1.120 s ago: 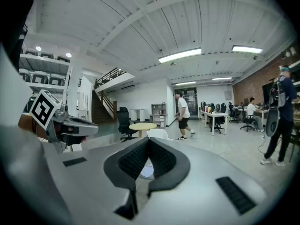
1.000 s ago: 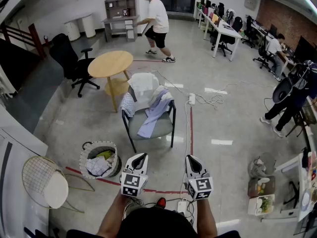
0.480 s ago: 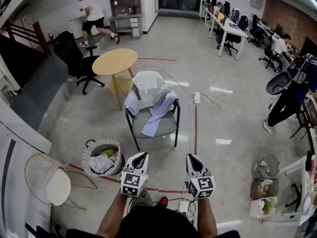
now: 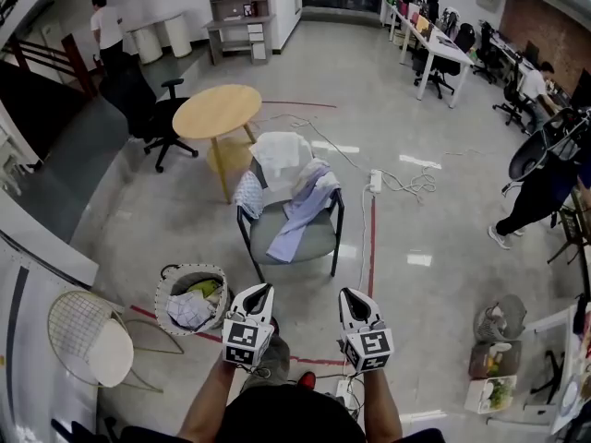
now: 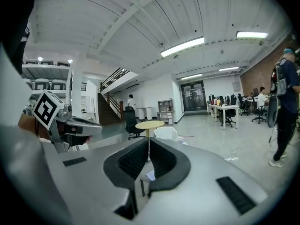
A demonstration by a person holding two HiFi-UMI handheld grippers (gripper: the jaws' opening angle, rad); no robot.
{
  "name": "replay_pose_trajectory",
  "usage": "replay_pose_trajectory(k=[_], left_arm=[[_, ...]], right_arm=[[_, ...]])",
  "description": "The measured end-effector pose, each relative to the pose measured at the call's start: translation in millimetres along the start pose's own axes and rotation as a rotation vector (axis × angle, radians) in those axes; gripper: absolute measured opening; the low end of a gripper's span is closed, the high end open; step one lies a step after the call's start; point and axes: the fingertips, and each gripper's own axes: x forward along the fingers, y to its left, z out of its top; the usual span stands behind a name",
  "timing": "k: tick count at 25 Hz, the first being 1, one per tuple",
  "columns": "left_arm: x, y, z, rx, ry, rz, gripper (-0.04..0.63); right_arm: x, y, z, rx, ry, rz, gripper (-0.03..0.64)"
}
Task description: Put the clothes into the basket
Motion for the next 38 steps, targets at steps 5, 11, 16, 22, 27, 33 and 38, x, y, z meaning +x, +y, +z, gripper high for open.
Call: replay_pose_trajectory(k=[5, 11, 16, 22, 27, 33, 38], left_arm=[[29, 47, 13, -0.025, -0.002, 0.018, 0.006], [63, 119, 25, -0.05, -0.004, 0.033, 0.008], [86, 178, 38, -0.067, -0.023, 0.045, 0.008], [105, 240, 40, -0.075, -0.021, 0.069, 0.008], [111, 291, 36, -0.088, -0.027, 0.109, 0.006], [112, 339, 27, -0.118, -0.021, 0.178, 0.008], [117, 362, 20, -0.169, -0.031, 0.212, 0.008]], right_arm=[[55, 4, 17, -0.007, 0.015, 0.028, 0.029], [132, 18, 39, -0.021, 0.022, 0.058, 0.029], [192, 32, 57, -0.048, 0.036, 0.076, 0.029], [260, 49, 69, -0.076, 0.051, 0.103, 0.029], [309, 69, 73, -0.088, 0.059, 0.142, 0.029], [363, 90, 75, -0.116, 0.085, 0.203, 0.029], [397, 100, 77, -0.123, 0.103, 0.252, 0.029]])
